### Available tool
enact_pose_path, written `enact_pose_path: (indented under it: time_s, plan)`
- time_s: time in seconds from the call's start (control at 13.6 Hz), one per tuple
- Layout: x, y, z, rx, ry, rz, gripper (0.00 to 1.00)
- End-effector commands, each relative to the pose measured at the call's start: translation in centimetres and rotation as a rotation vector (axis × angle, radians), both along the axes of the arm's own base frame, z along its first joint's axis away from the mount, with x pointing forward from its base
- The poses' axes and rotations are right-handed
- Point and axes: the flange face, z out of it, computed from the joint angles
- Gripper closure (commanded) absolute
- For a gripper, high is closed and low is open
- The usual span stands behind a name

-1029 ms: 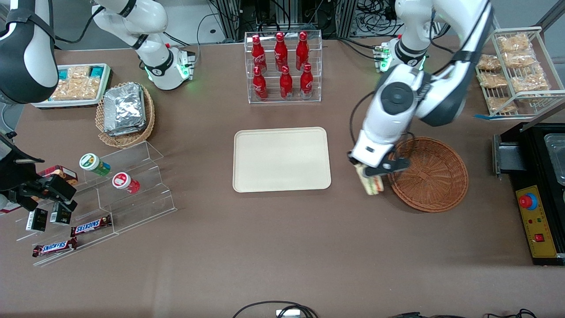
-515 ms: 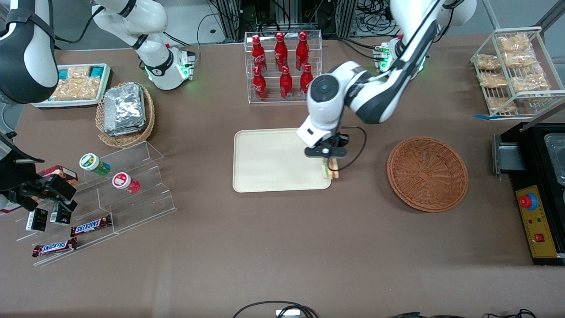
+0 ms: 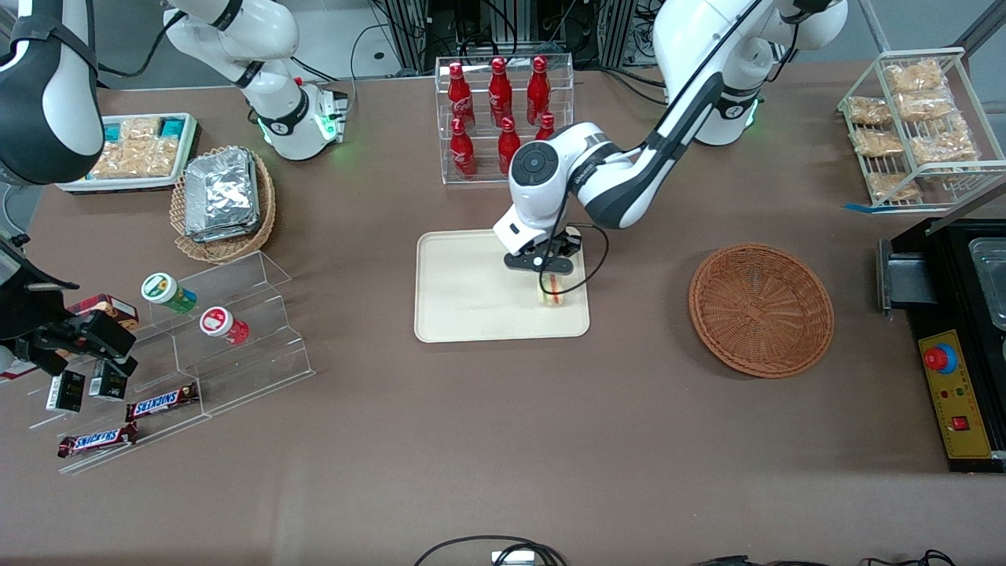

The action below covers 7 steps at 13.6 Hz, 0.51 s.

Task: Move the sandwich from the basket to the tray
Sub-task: 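Lower the sandwich onto the cream tray and open the left gripper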

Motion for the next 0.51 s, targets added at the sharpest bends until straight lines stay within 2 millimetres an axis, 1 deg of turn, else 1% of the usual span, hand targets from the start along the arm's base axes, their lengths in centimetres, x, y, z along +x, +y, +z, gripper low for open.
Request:
enact_pose_path:
  time_s: [0.0, 0.15, 0.22, 0.29, 0.44]
  plan:
    - [0.4, -1.0, -2.3, -0.018, -0.002, 0.005, 0.96]
    - [-0.8, -1.8, -3.4, -0.011, 0.011, -0.018, 0.93]
    - [-0.9, -1.9, -3.5, -0.011, 0.013, -0.024, 0.88]
    - [-0.9, -1.9, -3.8, -0.009, 0.017, -0.027, 0.74]
    - [-0.9, -1.8, -3.9, -0.007, 0.020, -0.029, 0.14]
